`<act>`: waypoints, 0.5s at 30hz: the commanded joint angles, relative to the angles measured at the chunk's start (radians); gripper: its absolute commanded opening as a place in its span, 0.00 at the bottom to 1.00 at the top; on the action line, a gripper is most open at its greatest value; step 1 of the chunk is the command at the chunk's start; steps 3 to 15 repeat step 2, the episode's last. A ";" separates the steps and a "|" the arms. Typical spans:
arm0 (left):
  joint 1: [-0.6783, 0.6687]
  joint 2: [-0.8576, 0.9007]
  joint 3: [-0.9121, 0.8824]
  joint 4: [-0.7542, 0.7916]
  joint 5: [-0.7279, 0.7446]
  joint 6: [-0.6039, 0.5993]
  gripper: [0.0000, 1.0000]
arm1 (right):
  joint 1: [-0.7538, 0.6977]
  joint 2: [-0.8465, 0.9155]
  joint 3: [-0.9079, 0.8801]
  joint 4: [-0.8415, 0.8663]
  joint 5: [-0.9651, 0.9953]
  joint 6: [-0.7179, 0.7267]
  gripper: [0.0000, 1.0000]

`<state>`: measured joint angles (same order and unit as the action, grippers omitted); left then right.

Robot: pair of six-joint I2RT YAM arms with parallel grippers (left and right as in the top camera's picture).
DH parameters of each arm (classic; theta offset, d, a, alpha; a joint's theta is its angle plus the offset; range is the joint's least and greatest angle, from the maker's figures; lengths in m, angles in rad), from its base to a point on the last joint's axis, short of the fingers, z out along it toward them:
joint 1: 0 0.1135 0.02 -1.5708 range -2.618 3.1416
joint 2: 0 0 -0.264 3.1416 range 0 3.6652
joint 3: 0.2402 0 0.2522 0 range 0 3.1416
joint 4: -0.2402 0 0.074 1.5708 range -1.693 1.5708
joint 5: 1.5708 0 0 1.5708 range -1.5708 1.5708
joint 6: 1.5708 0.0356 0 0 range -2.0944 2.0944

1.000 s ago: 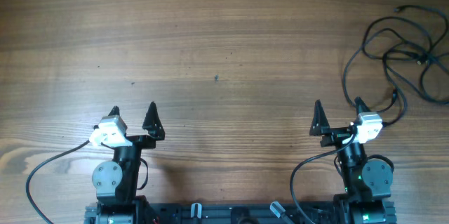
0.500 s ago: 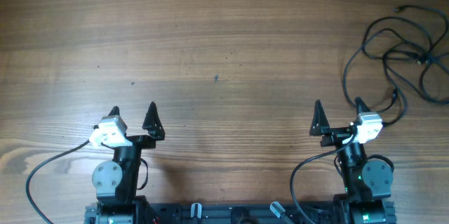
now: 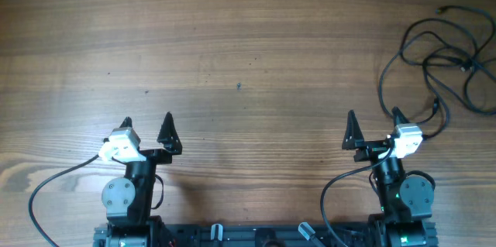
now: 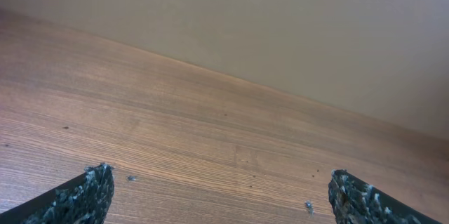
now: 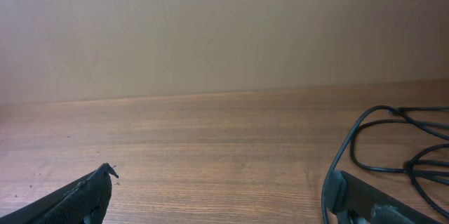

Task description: Untangle cables

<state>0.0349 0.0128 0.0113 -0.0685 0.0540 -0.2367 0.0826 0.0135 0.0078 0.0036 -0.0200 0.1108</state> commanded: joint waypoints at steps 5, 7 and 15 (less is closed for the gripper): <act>0.000 -0.010 -0.005 -0.004 0.015 0.020 1.00 | 0.003 -0.010 -0.003 0.002 0.017 -0.006 0.99; 0.000 -0.010 -0.005 -0.004 0.015 0.020 1.00 | 0.003 -0.010 -0.003 0.002 0.017 -0.006 0.99; 0.000 -0.010 -0.005 -0.004 0.015 0.020 1.00 | 0.003 -0.010 -0.003 0.002 0.017 -0.006 0.99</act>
